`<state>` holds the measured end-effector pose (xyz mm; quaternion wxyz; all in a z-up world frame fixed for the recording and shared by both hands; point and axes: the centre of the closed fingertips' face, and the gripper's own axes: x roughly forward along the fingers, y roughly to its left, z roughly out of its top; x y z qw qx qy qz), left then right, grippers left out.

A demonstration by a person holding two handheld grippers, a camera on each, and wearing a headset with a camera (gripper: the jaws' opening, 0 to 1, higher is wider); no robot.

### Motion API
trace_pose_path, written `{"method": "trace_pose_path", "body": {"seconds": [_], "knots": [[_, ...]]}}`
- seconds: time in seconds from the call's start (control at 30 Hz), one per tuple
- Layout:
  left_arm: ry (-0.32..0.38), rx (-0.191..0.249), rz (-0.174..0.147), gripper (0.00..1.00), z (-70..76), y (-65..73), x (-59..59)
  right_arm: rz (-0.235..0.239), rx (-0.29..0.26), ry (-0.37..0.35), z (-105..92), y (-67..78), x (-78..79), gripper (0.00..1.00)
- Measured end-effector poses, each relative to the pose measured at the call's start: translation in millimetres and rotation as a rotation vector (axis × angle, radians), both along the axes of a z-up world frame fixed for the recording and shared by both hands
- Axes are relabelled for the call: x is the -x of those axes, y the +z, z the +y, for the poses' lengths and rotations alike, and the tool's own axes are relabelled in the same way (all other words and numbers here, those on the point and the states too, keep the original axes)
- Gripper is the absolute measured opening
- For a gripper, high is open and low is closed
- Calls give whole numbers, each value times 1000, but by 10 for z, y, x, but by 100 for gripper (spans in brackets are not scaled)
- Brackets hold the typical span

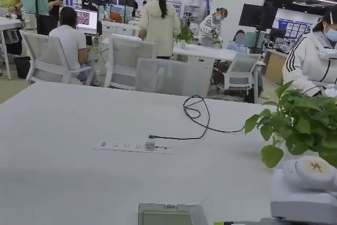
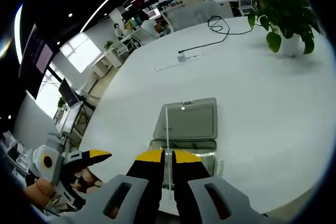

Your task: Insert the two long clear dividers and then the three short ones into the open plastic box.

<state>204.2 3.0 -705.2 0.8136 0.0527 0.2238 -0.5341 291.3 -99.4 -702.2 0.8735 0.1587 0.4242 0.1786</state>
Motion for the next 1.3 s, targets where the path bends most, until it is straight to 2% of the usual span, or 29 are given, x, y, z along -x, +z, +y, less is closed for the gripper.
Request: {"method": "trace_pose_path", "body": {"seconds": [0.3,0.37,0.57,0.63,1.0,1.3], "knots": [[-56,-17,-2,92,58,-125,46,78,30,-82,16,-270,24,7],[-68,-17,-4,93,76,-144,50,85,57,-90,6,-323,31,7],[-96,-6,-8,95,103,-181,51,114,69,-141,-16,-470,32,7],[-100,-5,-7,95,107,-201,38,127,93,-146,-53,-534,36,7],[-119,21,5,94,69,-240,90,177,109,-151,-37,-753,125,7],[-123,32,16,95,46,-226,111,190,120,-146,-34,-823,139,7]]}}
